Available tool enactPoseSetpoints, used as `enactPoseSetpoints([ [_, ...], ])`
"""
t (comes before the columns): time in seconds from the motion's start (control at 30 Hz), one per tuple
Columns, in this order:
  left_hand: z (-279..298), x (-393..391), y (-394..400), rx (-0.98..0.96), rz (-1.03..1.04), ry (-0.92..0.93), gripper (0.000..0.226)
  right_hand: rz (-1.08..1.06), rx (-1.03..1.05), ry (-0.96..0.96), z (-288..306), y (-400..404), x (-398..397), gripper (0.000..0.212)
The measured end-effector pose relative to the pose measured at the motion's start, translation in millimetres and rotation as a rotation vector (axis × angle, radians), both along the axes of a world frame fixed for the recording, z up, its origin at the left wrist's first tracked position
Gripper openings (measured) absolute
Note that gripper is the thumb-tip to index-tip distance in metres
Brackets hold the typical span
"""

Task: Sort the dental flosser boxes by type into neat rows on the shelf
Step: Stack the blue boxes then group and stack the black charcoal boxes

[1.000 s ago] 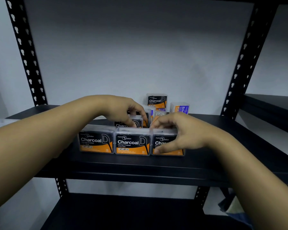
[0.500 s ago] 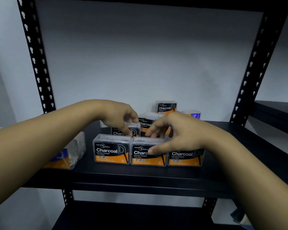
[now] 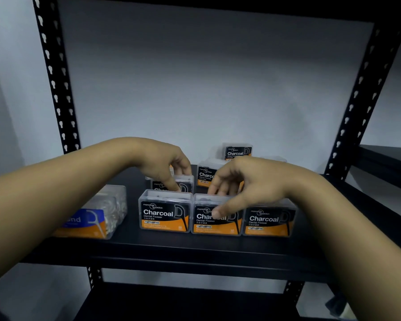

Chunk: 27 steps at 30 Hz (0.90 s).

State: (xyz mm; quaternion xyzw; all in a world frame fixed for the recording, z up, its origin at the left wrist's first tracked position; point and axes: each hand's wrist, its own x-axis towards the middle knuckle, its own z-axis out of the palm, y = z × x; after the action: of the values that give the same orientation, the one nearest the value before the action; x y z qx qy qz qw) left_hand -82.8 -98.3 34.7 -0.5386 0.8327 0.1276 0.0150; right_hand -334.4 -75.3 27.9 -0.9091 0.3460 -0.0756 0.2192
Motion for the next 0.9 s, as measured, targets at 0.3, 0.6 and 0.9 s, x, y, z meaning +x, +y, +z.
enactPoseSetpoints([
  [0.3, 34.2, -0.1, 3.7, 0.008, 0.012, 0.077, 0.042, -0.086, -0.038, -0.089, 39.2, -32.3, -9.3, 0.04],
  [0.6, 32.4, -25.3, -22.9, -0.177, 0.025, 0.04, 0.037, -0.277, -0.142, 0.168, 59.0, -72.2, -8.3, 0.021],
  [0.9, 18.8, -59.9, -46.3, -0.319, -0.071, -0.092, 0.047, -0.396, -0.348, 0.235, 55.4, -114.0, -5.9, 0.027],
])
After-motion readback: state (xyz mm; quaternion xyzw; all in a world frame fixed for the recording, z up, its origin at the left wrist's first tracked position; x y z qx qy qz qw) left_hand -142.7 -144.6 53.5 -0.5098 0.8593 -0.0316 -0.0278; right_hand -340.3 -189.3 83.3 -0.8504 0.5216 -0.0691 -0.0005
